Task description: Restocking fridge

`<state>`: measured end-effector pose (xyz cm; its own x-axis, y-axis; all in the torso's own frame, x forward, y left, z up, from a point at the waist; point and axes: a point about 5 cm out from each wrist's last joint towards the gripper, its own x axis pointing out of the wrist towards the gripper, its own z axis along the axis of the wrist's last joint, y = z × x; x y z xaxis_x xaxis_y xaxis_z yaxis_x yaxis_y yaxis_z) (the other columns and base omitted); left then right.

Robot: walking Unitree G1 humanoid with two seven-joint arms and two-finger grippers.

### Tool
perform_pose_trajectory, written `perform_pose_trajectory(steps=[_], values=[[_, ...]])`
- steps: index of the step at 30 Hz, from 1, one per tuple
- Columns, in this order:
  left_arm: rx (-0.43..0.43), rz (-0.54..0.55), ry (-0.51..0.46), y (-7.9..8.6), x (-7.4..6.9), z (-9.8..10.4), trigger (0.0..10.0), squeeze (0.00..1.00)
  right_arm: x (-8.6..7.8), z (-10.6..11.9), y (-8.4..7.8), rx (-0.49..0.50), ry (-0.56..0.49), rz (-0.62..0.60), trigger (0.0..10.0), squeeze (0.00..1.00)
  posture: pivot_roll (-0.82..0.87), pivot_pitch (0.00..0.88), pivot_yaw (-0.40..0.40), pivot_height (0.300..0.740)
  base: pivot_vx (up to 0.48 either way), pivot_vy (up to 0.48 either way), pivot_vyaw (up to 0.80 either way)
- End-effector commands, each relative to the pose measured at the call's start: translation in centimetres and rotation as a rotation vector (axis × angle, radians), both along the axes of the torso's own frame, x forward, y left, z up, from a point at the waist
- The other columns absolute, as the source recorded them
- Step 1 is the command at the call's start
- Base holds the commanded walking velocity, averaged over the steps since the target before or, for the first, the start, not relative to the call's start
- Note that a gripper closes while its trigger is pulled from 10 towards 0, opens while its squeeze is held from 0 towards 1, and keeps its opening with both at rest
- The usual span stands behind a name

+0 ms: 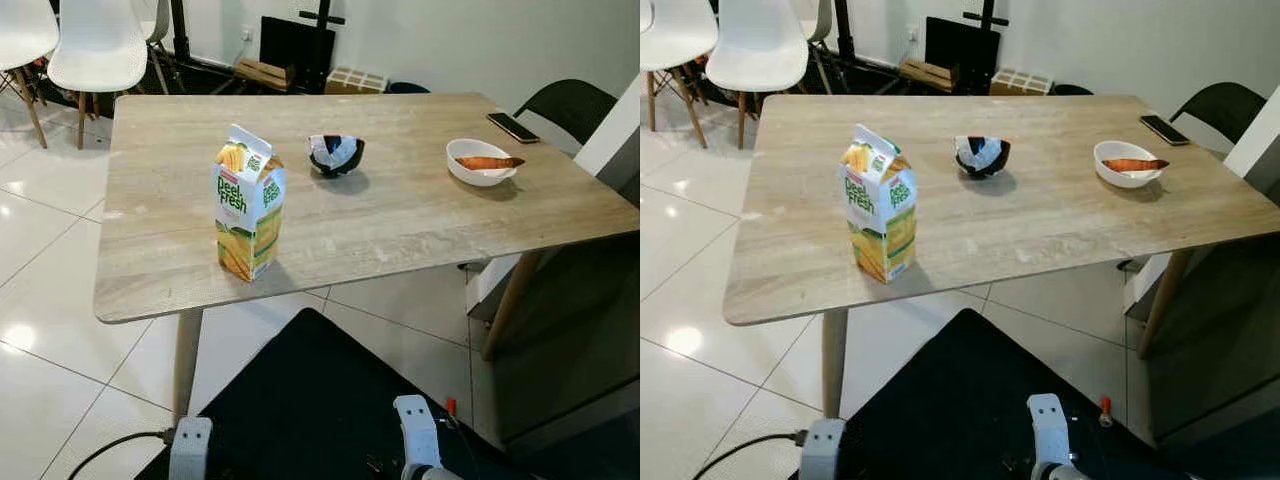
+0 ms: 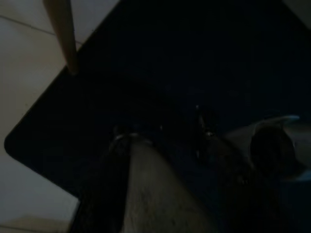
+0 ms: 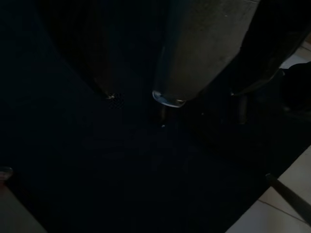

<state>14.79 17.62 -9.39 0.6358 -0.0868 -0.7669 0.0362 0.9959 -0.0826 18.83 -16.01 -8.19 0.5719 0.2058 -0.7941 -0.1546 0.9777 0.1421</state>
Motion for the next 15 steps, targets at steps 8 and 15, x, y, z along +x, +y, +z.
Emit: perform_pose_trajectory(steps=[8, 15], values=[[-0.010, 0.010, 0.056, 0.9, -1.3, -0.5, 9.1, 0.45, -0.1, 0.0, -0.6, -0.023, 0.003, -0.013, 5.5, 1.00, 0.05, 0.076, -0.120, 0.740, 0.000, 0.000, 0.00], [-0.006, 0.015, 0.061, 1.5, -0.9, -0.3, 10.0, 1.00, -0.1, -0.1, -0.3, -0.025, 0.004, -0.005, 10.0, 1.00, 0.06, 0.077, -0.118, 0.740, 0.000, 0.000, 0.00]])
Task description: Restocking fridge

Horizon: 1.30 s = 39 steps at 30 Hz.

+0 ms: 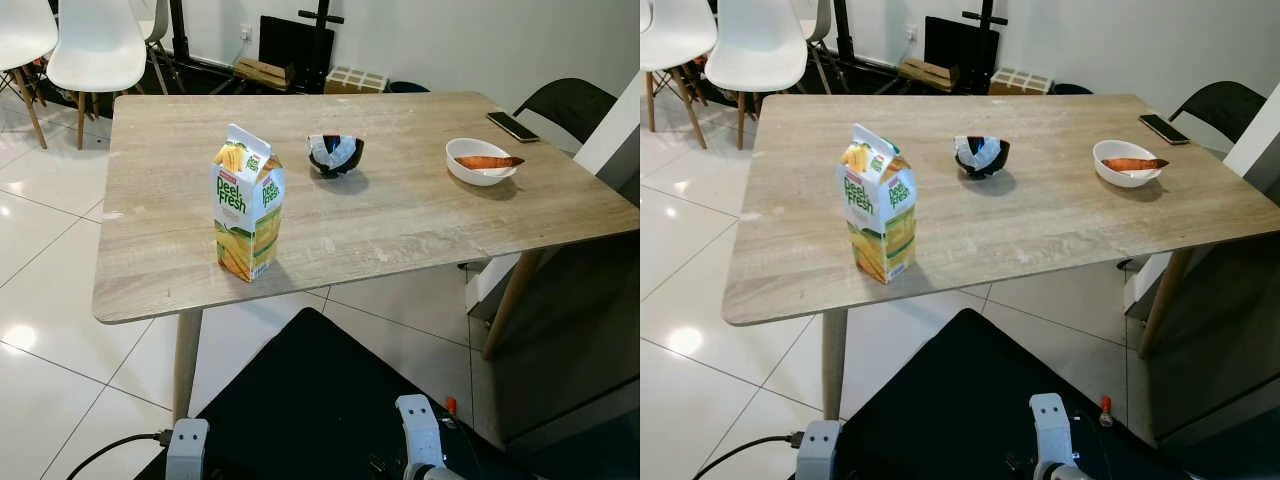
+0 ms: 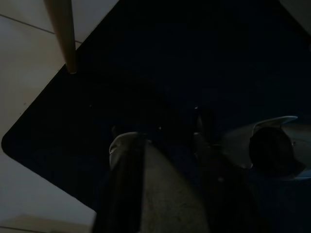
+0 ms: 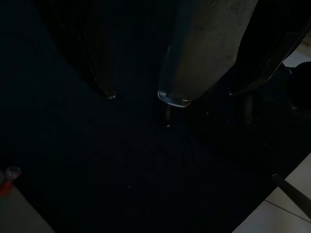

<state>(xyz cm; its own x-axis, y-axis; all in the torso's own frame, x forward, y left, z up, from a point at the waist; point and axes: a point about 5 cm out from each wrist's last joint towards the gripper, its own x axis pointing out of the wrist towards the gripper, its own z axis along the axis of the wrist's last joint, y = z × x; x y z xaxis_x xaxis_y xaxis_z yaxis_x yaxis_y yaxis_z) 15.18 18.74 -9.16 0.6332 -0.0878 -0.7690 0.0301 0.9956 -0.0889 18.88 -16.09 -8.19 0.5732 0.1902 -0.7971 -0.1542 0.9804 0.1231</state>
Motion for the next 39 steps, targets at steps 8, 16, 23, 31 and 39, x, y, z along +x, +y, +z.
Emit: perform_pose_trajectory(steps=[8, 16, 23, 31, 39], values=[[-0.001, 0.004, 0.056, -0.4, -0.6, -0.4, 0.0, 0.00, -0.2, -0.1, -0.2, 0.002, 0.005, -0.016, 1.8, 1.00, 0.06, 0.076, -0.115, 0.740, 0.000, 0.000, 0.00], [-0.018, -0.005, 0.040, -1.0, -0.1, -0.3, 10.0, 1.00, -0.2, -0.1, -0.3, -0.008, 0.007, -0.012, 4.2, 1.00, 0.06, 0.075, -0.113, 0.740, 0.000, 0.000, 0.00], [-0.003, -0.002, 0.043, -0.3, -0.8, -0.4, 2.3, 0.00, -0.1, -0.1, -0.3, -0.016, 0.004, -0.010, 9.8, 1.00, 0.06, 0.074, -0.114, 0.740, 0.000, 0.000, 0.00], [0.028, -0.011, 0.050, 0.1, -0.9, -0.4, 10.0, 0.00, -0.1, 0.0, -0.6, -0.064, -0.002, -0.011, 10.0, 1.00, 0.05, 0.072, -0.115, 0.740, 0.000, 0.000, 0.00], [0.026, -0.025, 0.032, -0.8, 0.1, -0.2, 10.0, 0.00, 0.0, 0.0, -0.6, -0.061, -0.001, -0.005, 10.0, 0.77, 0.05, 0.070, -0.112, 0.740, 0.000, 0.000, 0.00]])
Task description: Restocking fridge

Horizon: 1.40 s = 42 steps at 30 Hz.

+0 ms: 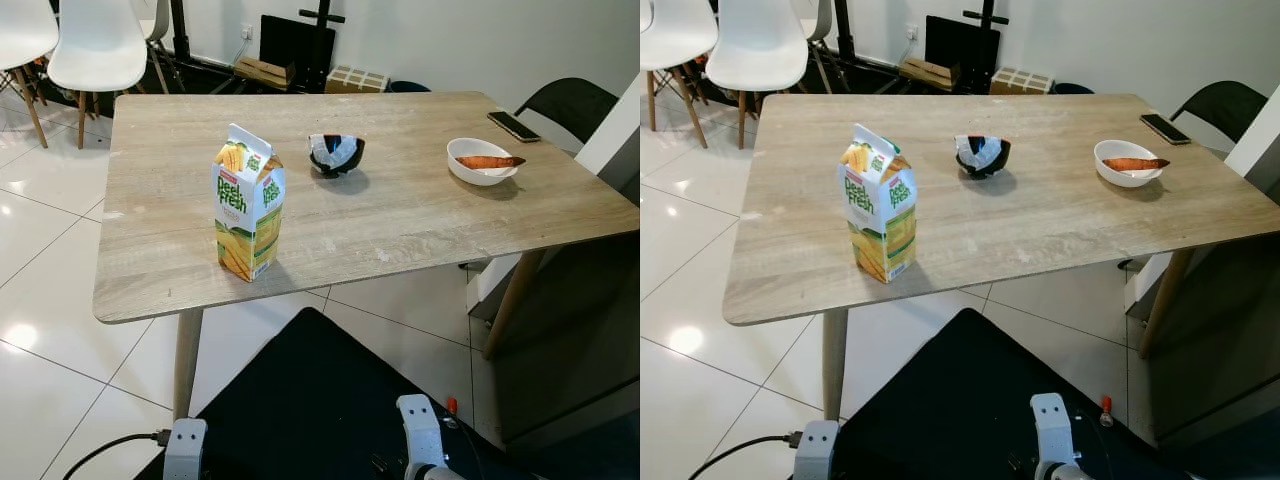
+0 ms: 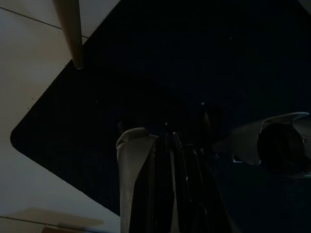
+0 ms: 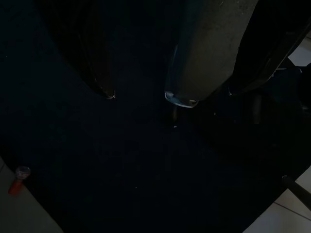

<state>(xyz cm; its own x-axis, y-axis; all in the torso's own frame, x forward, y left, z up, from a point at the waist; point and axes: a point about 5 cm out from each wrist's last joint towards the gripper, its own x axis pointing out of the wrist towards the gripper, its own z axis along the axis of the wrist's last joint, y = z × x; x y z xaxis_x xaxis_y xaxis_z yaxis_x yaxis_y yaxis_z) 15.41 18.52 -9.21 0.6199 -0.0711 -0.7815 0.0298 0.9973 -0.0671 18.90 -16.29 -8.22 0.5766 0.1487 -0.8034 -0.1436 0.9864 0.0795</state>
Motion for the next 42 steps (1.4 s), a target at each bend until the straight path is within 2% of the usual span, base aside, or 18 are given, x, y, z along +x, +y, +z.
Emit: perform_pose_trajectory(steps=[1, 3, 4, 6, 7, 8, 10, 16, 20, 27, 31, 36, 40, 42], values=[[0.003, -0.025, 0.013, -0.7, 0.0, -0.1, 10.0, 0.00, -0.1, 0.0, -0.4, -0.018, 0.001, 0.006, 10.0, 0.77, 0.05, 0.070, -0.112, 0.740, 0.000, 0.000, 0.00], [0.003, -0.027, 0.012, -0.8, 0.0, -0.1, 10.0, 0.00, -0.1, 0.0, -0.3, -0.009, 0.004, 0.007, 10.0, 0.78, 0.05, 0.070, -0.112, 0.740, 0.000, 0.000, 0.00], [-0.005, -0.033, 0.010, -1.0, 0.1, -0.1, 10.0, 0.34, -0.2, -0.1, -0.3, -0.001, 0.007, 0.010, 10.0, 0.84, 0.05, 0.071, -0.111, 0.740, 0.000, 0.000, 0.00], [-0.007, -0.035, 0.009, -1.1, 0.1, -0.1, 10.0, 0.34, -0.2, -0.1, -0.3, 0.001, 0.008, 0.010, 10.0, 0.84, 0.05, 0.071, -0.111, 0.740, 0.000, 0.000, 0.00], [-0.014, -0.035, 0.008, -1.3, 0.1, -0.1, 10.0, 0.84, -0.2, -0.1, -0.3, 0.000, 0.009, 0.011, 10.0, 0.87, 0.05, 0.071, -0.111, 0.740, 0.000, 0.000, 0.00], [-0.015, -0.037, 0.009, -1.4, 0.0, -0.2, 10.0, 1.00, -0.2, -0.1, -0.3, 0.000, 0.009, 0.011, 10.0, 0.90, 0.05, 0.071, -0.111, 0.740, 0.000, 0.000, 0.00], [-0.017, -0.039, 0.009, -1.6, -0.1, -0.2, 10.0, 1.00, -0.2, -0.1, -0.2, 0.006, 0.010, 0.012, 10.0, 1.00, 0.05, 0.071, -0.111, 0.740, 0.000, 0.000, 0.00], [-0.017, -0.037, 0.022, -1.6, -0.4, -0.3, 10.0, 1.00, -0.3, -0.1, -0.2, 0.013, 0.012, 0.011, 10.0, 1.00, 0.05, 0.072, -0.111, 0.740, 0.000, 0.000, 0.00], [-0.006, -0.024, 0.039, 0.2, -1.0, -0.4, 10.0, 1.00, -0.3, -0.1, -0.1, 0.025, 0.014, 0.012, 10.0, 1.00, 0.05, 0.073, -0.111, 0.740, 0.000, 0.000, 0.00], [-0.002, -0.017, 0.043, 1.0, -1.3, -0.4, 10.0, 1.00, -0.3, -0.1, -0.1, 0.025, 0.015, 0.014, 10.0, 1.00, 0.05, 0.073, -0.111, 0.740, 0.000, 0.000, 0.00], [-0.002, -0.018, 0.040, 0.9, -1.1, -0.3, 10.0, 1.00, -0.3, -0.1, -0.1, 0.026, 0.015, 0.015, 10.0, 1.00, 0.05, 0.074, -0.111, 0.740, 0.000, 0.000, 0.00], [-0.008, -0.024, 0.038, 0.0, -0.7, -0.3, 10.0, 1.00, -0.3, -0.1, 0.0, 0.028, 0.016, 0.015, 10.0, 1.00, 0.05, 0.074, -0.110, 0.740, 0.000, 0.000, 0.00], [-0.010, -0.026, 0.038, -0.3, -0.7, -0.4, 10.0, 1.00, -0.3, -0.1, 0.0, 0.028, 0.016, 0.015, 10.0, 1.00, 0.05, 0.073, -0.111, 0.740, 0.000, 0.000, 0.00], [-0.009, -0.030, 0.045, -0.7, -1.2, -0.6, 10.0, 1.00, -0.3, -0.1, 0.0, 0.025, 0.016, 0.017, 10.0, 1.00, 0.05, 0.074, -0.112, 0.740, 0.000, 0.000, 0.00]])
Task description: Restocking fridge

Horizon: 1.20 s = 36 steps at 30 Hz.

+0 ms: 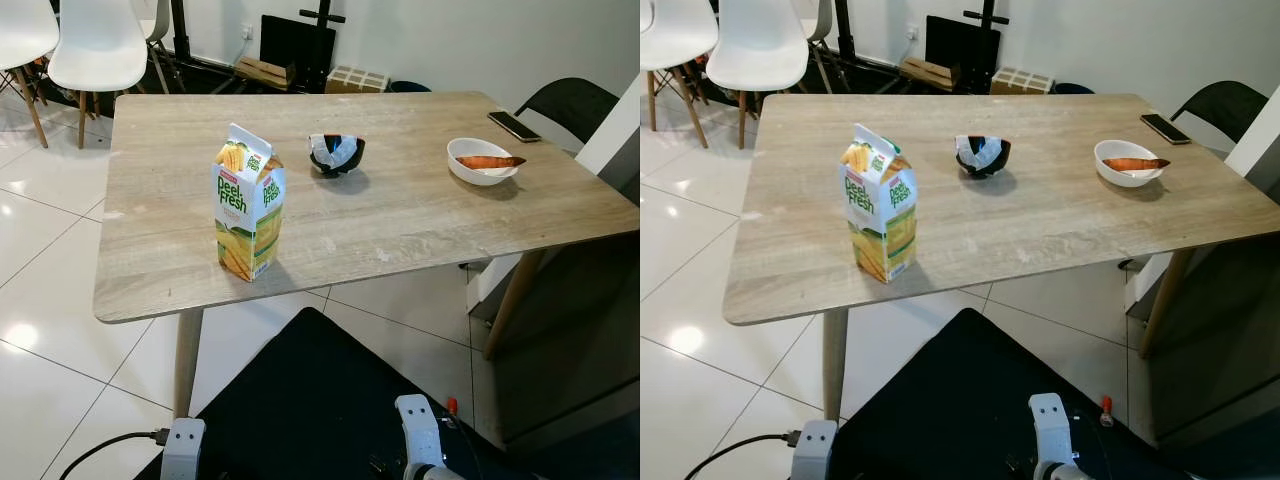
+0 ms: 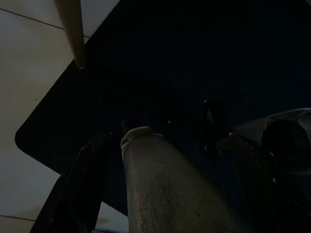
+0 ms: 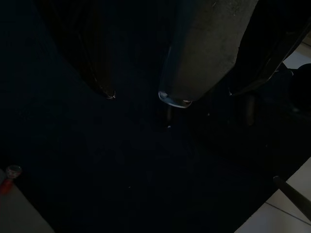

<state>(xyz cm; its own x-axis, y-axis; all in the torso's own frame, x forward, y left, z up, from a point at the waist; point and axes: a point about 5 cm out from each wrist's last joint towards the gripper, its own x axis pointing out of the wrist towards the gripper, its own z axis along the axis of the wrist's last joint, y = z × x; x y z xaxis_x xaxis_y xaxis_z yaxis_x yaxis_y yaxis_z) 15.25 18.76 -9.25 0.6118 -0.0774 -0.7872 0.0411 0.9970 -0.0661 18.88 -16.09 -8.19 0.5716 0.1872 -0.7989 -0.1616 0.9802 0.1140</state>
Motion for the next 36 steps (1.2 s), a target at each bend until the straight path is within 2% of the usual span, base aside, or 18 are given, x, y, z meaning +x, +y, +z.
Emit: perform_pose_trajectory(steps=[1, 5, 6, 7, 8, 9, 10, 15, 16, 17, 18, 19, 24, 25, 27, 28, 29, 36], values=[[-0.003, -0.020, 0.039, -1.0, -1.3, -0.6, 10.0, 1.00, -0.3, -0.1, -0.2, -0.012, 0.012, 0.002, 10.0, 1.00, 0.05, 0.074, -0.113, 0.740, 0.000, 0.000, 0.00], [0.017, -0.019, 0.042, -1.0, -1.4, -0.7, 10.0, 1.00, -0.2, -0.1, -0.3, -0.019, 0.011, 0.008, 10.0, 1.00, 0.05, 0.074, -0.114, 0.740, 0.000, 0.000, 0.00], [0.017, -0.018, 0.043, -0.9, -1.4, -0.7, 10.0, 0.58, -0.2, -0.1, -0.3, -0.015, 0.013, 0.006, 10.0, 1.00, 0.05, 0.073, -0.114, 0.740, 0.000, 0.000, 0.00], [0.016, -0.018, 0.043, -0.9, -1.4, -0.7, 10.0, 0.58, -0.3, -0.1, -0.2, -0.012, 0.015, 0.005, 10.0, 1.00, 0.05, 0.073, -0.114, 0.740, 0.000, 0.000, 0.00], [0.018, -0.021, 0.044, -1.0, -1.5, -0.7, 10.0, 0.00, -0.3, -0.1, -0.2, -0.011, 0.014, 0.002, 10.0, 1.00, 0.05, 0.069, -0.113, 0.740, 0.000, 0.000, 0.00], [0.019, -0.023, 0.046, -1.0, -1.5, -0.7, 10.0, 0.00, -0.3, -0.1, -0.2, -0.011, 0.014, 0.001, 10.0, 1.00, 0.05, 0.069, -0.113, 0.740, 0.000, 0.000, 0.00], [0.020, -0.024, 0.044, -1.0, -1.5, -0.7, 10.0, 0.00, -0.2, -0.1, -0.2, -0.011, 0.011, -0.005, 5.7, 1.00, 0.05, 0.065, -0.114, 0.740, 0.000, 0.000, 0.00], [0.024, -0.027, 0.036, -1.0, -1.4, -0.7, 10.0, 0.00, -0.2, -0.1, -0.3, -0.009, 0.009, -0.013, 3.5, 0.97, 0.05, 0.062, -0.115, 0.740, 0.000, 0.000, 0.00], [0.025, -0.028, 0.035, -1.0, -1.4, -0.6, 10.0, 0.00, -0.2, -0.1, -0.3, -0.011, 0.008, -0.012, 0.9, 0.69, 0.05, 0.058, -0.116, 0.740, 0.000, 0.000, 0.00], [0.026, -0.028, 0.033, -0.9, -1.5, -0.6, 10.0, 0.00, -0.2, -0.1, -0.3, -0.013, 0.007, -0.011, 0.9, 0.69, 0.05, 0.058, -0.116, 0.740, 0.000, 0.000, 0.00], [0.028, -0.028, 0.033, -0.7, -1.6, -0.7, 10.0, 0.00, -0.2, -0.1, -0.3, -0.013, 0.005, -0.010, 0.0, 0.30, 0.05, 0.056, -0.116, 0.740, 0.000, 0.000, 0.00], [0.028, -0.028, 0.033, -0.7, -1.6, -0.7, 10.0, 0.00, -0.2, -0.1, -0.3, -0.013, 0.005, -0.010, 0.0, 0.30, 0.05, 0.056, -0.116, 0.740, 0.000, 0.000, 0.00], [0.030, -0.026, 0.033, 0.0, -2.1, -0.7, 9.3, 0.00, -0.1, 0.0, -0.2, -0.011, 0.000, -0.013, 0.0, 0.00, 0.05, 0.048, -0.115, 0.740, 0.000, 0.000, 0.00], [0.029, -0.025, 0.035, 0.1, -2.3, -0.7, 6.2, 0.00, -0.1, 0.0, -0.2, -0.006, 0.000, -0.015, 0.0, 0.00, 0.05, 0.048, -0.115, 0.740, 0.000, 0.000, 0.00], [0.029, -0.025, 0.035, 0.2, -2.5, -0.7, 6.2, 0.00, -0.1, 0.0, -0.2, -0.002, 0.000, -0.016, 0.0, 0.00, 0.05, 0.048, -0.115, 0.740, 0.000, 0.000, 0.00], [0.027, -0.024, 0.036, 0.3, -2.7, -0.8, 4.1, 0.00, 0.0, 0.0, -0.2, 0.001, 0.000, -0.017, 0.0, 0.00, 0.05, 0.044, -0.117, 0.740, 0.000, 0.000, 0.00], [0.025, -0.024, 0.037, 0.4, -2.8, -0.8, 0.1, 0.00, 0.0, 0.0, -0.2, 0.002, -0.001, -0.017, 0.0, 0.00, 0.05, 0.044, -0.117, 0.740, 0.000, 0.000, 0.00], [0.015, -0.021, 0.040, 0.4, -3.0, -0.8, 0.0, 0.00, 0.0, 0.0, -0.3, 0.007, 0.000, -0.013, 0.0, 0.00, 0.05, 0.041, -0.119, 0.740, 0.000, 0.000, 0.00]])
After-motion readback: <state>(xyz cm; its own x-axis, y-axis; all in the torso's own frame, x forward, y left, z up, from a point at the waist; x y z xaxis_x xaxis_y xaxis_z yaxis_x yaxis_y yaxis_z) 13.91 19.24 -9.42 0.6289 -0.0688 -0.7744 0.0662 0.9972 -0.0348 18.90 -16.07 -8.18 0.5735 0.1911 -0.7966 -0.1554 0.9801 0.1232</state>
